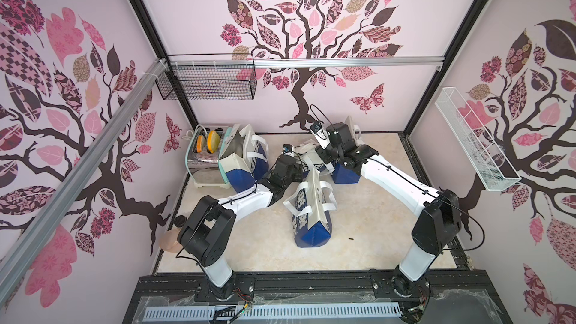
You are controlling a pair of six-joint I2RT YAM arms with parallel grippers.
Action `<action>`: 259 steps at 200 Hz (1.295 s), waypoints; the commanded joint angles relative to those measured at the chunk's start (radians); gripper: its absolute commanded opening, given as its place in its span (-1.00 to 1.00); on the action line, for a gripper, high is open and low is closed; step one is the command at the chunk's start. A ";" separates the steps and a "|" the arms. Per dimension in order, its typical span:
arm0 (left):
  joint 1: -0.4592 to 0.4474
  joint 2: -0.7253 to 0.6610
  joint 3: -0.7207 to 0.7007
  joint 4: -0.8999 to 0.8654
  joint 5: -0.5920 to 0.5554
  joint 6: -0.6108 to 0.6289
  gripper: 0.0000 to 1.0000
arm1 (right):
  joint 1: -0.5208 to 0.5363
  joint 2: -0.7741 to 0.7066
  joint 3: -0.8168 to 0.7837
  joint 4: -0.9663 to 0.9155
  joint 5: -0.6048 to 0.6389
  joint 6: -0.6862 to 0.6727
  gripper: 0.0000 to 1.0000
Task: Open the takeout bag
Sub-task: Open the takeout bag at the center of the board.
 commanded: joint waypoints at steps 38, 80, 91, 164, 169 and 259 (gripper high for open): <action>0.010 0.024 0.021 -0.114 -0.026 0.011 -1.00 | 0.019 -0.001 -0.053 0.041 -0.060 0.025 0.03; 0.010 0.019 0.022 -0.119 -0.021 0.014 -1.00 | 0.035 0.038 -0.045 0.070 -0.042 0.018 -0.04; 0.010 0.017 0.023 -0.120 -0.020 0.014 -1.00 | 0.041 0.050 -0.037 0.073 -0.051 0.017 -0.06; 0.010 0.001 0.028 -0.123 -0.009 0.019 -1.00 | 0.117 0.079 -0.043 0.154 0.043 -0.075 0.04; 0.010 0.000 0.029 -0.123 -0.009 0.019 -1.00 | 0.119 0.078 -0.044 0.165 0.057 -0.084 0.04; 0.014 -0.043 0.135 -0.238 -0.004 -0.073 -1.00 | 0.125 0.086 0.010 0.165 0.212 -0.135 -1.00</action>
